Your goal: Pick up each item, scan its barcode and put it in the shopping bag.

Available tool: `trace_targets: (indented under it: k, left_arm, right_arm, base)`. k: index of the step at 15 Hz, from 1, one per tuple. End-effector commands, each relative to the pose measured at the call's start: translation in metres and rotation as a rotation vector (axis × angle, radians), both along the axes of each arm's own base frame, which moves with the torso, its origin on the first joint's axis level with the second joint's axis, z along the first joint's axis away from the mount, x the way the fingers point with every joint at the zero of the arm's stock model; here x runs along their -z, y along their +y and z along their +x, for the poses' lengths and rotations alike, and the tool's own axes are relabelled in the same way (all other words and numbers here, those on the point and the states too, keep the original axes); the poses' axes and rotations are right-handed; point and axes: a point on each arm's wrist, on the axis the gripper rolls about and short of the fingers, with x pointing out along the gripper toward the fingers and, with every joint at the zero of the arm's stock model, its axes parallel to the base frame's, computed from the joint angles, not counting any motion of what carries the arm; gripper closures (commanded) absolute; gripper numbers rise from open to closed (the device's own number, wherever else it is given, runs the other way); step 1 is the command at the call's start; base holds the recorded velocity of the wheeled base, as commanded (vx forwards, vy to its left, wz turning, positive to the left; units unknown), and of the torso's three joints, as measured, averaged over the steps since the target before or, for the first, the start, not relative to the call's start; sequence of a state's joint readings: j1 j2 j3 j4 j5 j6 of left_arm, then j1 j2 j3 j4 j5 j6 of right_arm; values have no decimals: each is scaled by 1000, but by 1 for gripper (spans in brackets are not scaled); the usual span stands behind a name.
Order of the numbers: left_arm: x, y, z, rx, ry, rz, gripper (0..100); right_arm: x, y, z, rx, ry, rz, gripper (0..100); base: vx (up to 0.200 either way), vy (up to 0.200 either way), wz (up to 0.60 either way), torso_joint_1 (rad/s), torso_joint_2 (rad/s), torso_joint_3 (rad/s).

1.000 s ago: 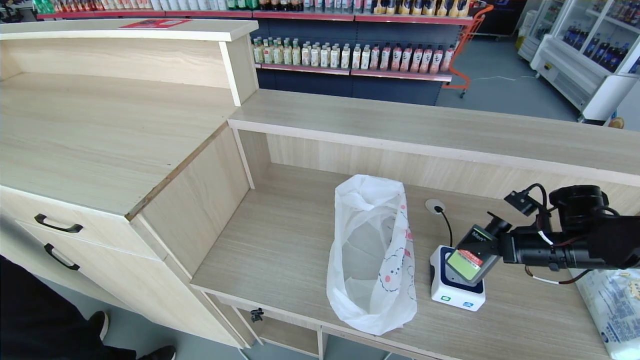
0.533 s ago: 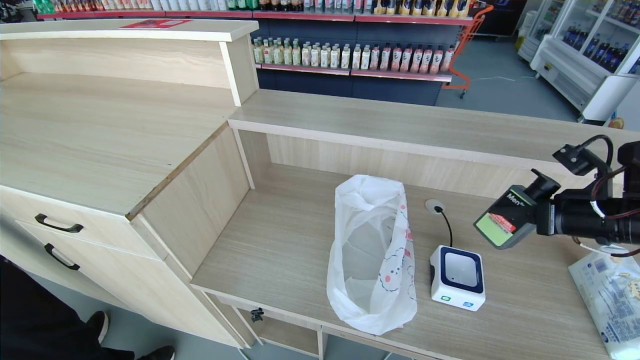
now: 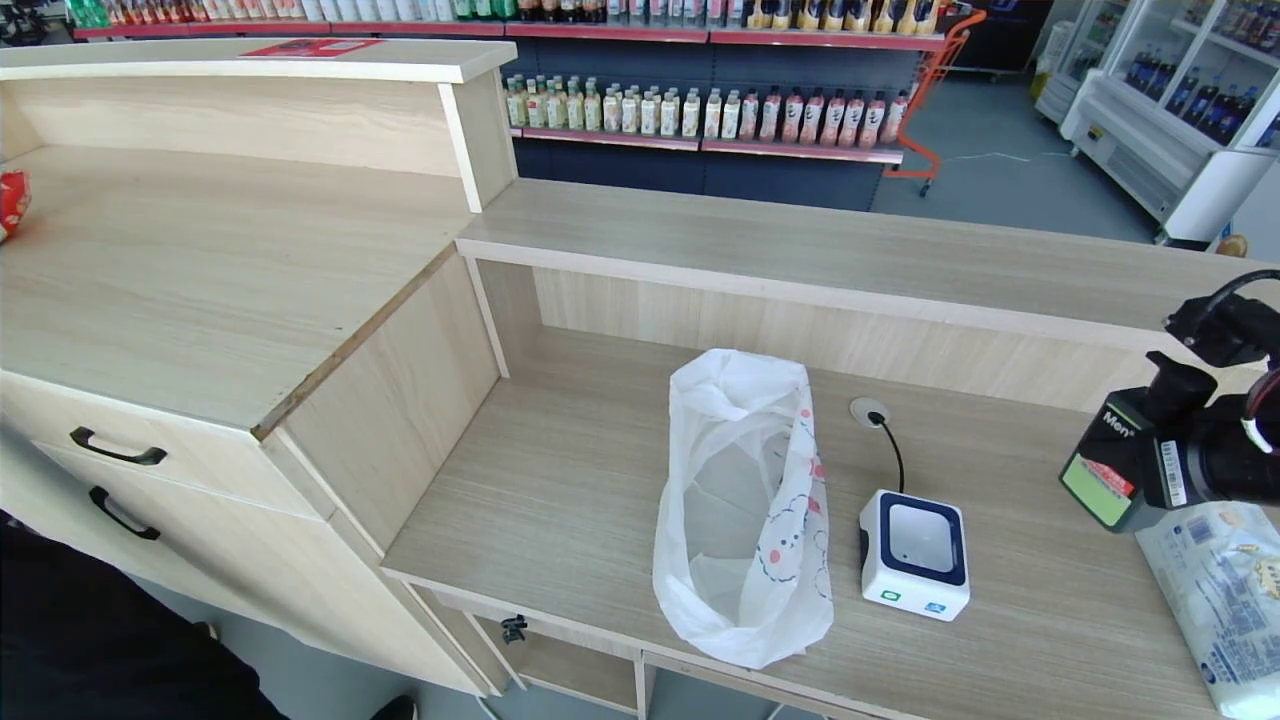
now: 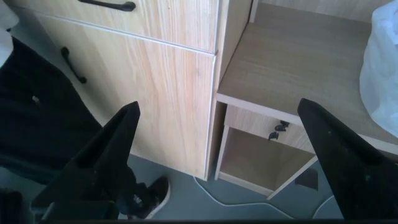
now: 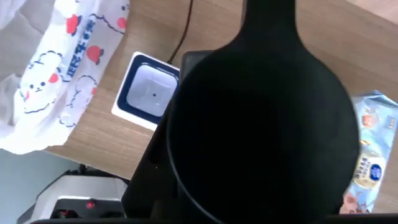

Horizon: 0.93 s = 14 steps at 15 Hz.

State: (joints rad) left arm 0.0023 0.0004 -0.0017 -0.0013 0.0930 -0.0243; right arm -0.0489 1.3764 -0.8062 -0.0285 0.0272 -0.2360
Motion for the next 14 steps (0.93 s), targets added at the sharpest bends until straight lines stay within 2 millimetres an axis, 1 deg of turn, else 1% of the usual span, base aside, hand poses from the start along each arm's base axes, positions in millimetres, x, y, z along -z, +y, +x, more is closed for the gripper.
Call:
trace_targets:
  k: [1,4,9,14]
  left_arm:
    - [0,0,0,-1,-1,0,0]
    - [0,0,0,-1,-1,0,0]
    - [0,0,0,-1,-1,0,0]
    - [0,0,0,0,-1,0,0]
  right_arm:
    - [-6,3,5,48,-13,-59,100]
    - [-10,4,14,57,-24,-66,100]
    - [-9,4,16,57,-22,-66,100]
    - [-10,4,19,56,-36,-66,100]
  base:
    - [0,0,0,0,0,0]
    - [0,0,0,0,0,0]
    - [0,0,0,0,0,0]
    - [0,0,600,0,1,4]
